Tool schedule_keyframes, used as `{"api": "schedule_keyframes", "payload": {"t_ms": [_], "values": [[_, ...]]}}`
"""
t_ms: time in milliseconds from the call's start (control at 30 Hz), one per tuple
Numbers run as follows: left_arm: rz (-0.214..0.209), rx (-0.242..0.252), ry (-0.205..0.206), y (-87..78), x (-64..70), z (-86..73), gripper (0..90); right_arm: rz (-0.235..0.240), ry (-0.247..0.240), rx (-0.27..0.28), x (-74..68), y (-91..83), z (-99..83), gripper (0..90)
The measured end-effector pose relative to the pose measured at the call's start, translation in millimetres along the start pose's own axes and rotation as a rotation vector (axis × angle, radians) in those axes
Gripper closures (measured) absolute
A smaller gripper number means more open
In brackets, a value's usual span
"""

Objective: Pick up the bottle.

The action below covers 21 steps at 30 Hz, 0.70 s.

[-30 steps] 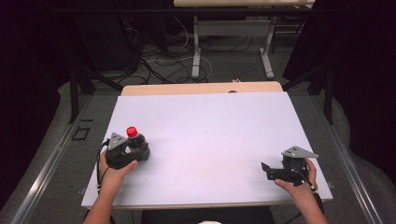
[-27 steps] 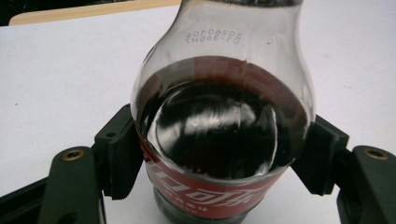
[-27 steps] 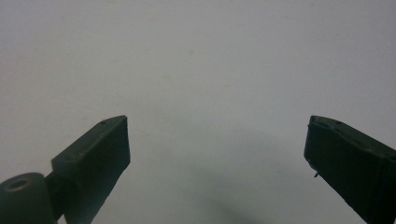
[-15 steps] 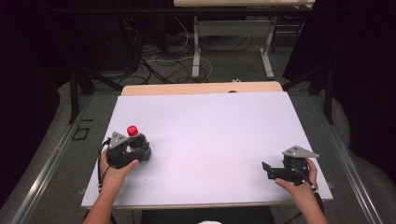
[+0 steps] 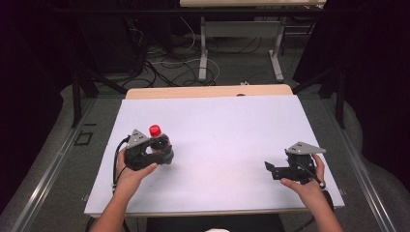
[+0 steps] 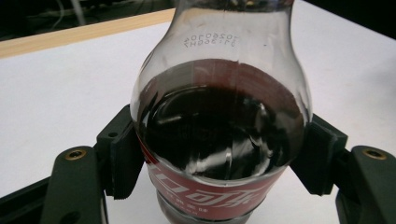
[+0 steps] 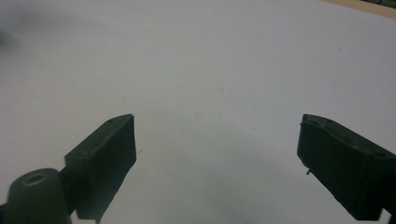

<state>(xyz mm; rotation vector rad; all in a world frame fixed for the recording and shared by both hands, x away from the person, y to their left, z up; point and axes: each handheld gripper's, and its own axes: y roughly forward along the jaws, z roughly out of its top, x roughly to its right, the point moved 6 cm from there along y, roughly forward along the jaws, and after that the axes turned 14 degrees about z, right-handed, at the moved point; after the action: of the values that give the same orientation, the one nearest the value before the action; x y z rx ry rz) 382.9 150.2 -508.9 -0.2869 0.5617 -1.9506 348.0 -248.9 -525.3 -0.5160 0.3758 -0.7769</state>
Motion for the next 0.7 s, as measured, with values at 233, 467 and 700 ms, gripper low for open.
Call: {"api": "schedule_keyframes", "payload": {"t_ms": [233,467,700], "values": [[-0.096,0.009,0.065,-1.5,37.6,21.4,29.8,0.103,-0.074,-0.009,-26.3,9.5,35.6,15.0],[-0.168,0.016,0.119,3.1,72.4,30.0,29.8,0.209,-0.148,0.010,-61.2,17.0,71.5,16.4],[-0.224,0.008,0.152,13.0,103.5,24.9,29.8,0.273,-0.202,0.047,-89.5,18.3,98.1,24.8]]}}
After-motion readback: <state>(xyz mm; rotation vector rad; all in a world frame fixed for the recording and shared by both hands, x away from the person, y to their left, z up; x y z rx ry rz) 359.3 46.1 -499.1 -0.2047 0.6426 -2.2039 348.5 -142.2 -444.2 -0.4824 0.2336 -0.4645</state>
